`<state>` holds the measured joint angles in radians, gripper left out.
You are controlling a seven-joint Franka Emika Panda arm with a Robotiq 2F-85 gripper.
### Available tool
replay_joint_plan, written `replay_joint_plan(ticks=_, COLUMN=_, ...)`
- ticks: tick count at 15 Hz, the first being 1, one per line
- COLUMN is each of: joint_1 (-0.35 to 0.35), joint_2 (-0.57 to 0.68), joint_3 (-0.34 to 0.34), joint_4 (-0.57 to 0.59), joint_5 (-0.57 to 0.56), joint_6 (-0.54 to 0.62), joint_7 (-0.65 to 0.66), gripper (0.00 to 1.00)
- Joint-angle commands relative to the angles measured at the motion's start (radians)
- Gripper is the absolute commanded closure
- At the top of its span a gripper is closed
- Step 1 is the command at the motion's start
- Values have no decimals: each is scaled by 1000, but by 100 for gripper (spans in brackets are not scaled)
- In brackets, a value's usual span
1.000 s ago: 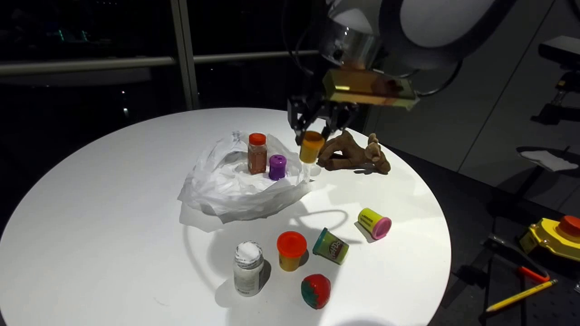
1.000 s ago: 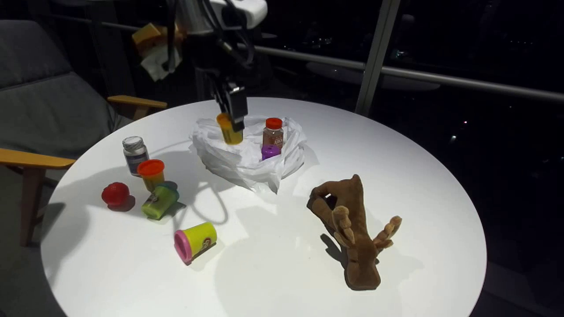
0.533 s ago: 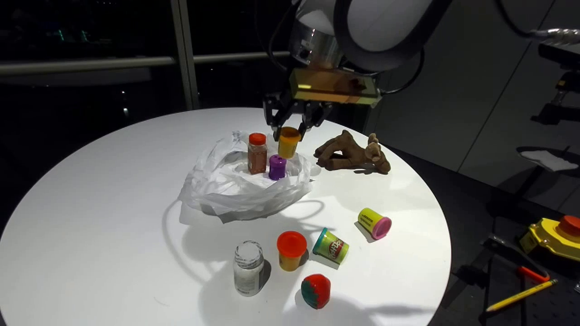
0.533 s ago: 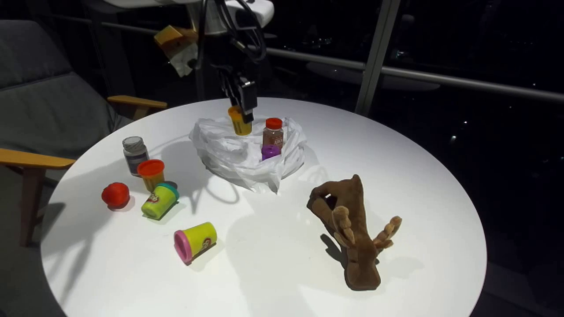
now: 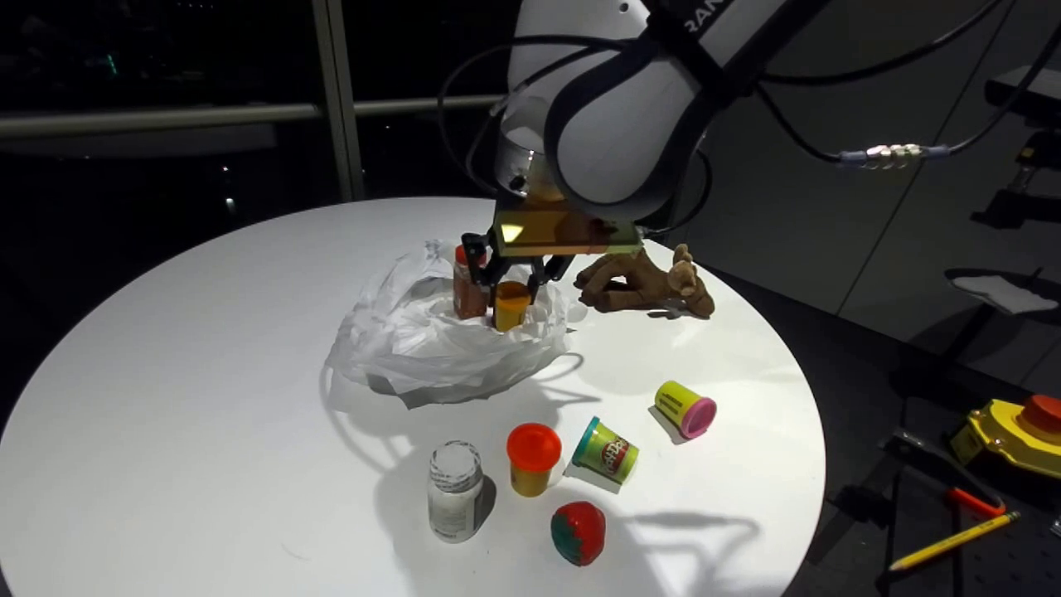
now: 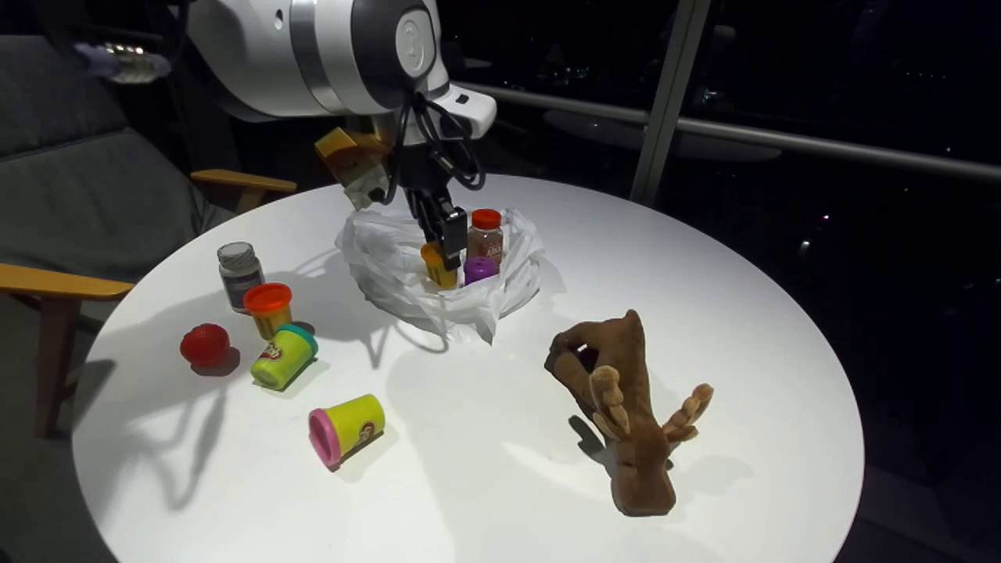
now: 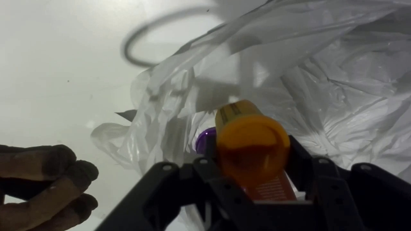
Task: Put the objects on the table in the plastic
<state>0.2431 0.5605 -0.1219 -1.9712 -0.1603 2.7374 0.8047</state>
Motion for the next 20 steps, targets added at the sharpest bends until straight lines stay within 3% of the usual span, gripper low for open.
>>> replay_joint_plan(ticks=1, joint_1=2, joint_2=26, joint_3=7, joint_4=29, joint_5=57, joint_6=0, joint_7=-15, gripper=72)
replay_joint_plan(ticks=4, joint_1=4, joint_2=27, joint_3=14, joint_4=5, joint_5=86, joint_6=3, joint_7=-16, gripper=72)
replay_joint_plan(ticks=5, joint_1=6, joint_2=25, joint_3=14, joint_4=-3, joint_5=92, joint_6=3, joint_7=-15, gripper=22)
replay_joint_plan(ticks=6, joint_1=9, joint_2=19, joint_3=11, joint_4=-10, joint_5=98, joint_6=9, joint_7=-11, gripper=20)
replay_joint_plan(ticks=9, joint_1=22, joint_2=-18, joint_3=-11, joint_4=-26, joint_5=94, joint_6=29, joint_7=6, gripper=1)
replay_joint_plan(ticks=15, joint_1=75, joint_2=-254, joint_3=-54, joint_4=-169, joint_5=52, joint_6=52, joint_7=38, gripper=0)
replay_joint_plan(ticks=18, joint_1=78, joint_2=-383, joint_3=-6, joint_4=-290, joint_5=12, joint_6=12, joint_7=9, gripper=0)
replay_joint_plan(ticks=20, joint_1=60, joint_2=-441, joint_3=74, joint_4=-379, joint_5=31, joint_6=-18, joint_7=-47, gripper=0)
